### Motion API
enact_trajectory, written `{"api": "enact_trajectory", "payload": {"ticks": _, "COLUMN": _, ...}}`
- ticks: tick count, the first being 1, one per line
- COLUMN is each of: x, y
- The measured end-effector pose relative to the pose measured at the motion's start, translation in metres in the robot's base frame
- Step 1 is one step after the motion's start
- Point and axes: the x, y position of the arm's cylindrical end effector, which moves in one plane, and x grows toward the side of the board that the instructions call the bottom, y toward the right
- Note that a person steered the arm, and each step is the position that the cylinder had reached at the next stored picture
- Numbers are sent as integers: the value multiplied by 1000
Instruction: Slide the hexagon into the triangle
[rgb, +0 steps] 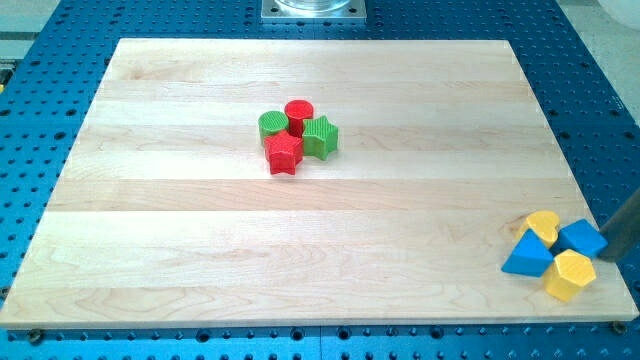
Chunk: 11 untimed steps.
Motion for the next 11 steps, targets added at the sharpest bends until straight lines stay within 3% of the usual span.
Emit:
{"api": "enact_trajectory", "payload": {"ticks": 3, "x": 54, "y": -2}}
{"api": "enact_trajectory", "payload": {"ticks": 5, "x": 30, "y": -14}}
{"api": "enact_trajectory", "payload": {"ticks": 6, "x": 19, "y": -47}}
{"api": "enact_trajectory", "payload": {"ticks": 8, "x": 24, "y": -52}}
{"api": "enact_trajectory", "payload": {"ticks": 9, "x": 43, "y": -24}}
{"api": "enact_trajectory", "payload": {"ticks": 11, "x": 55, "y": -39}}
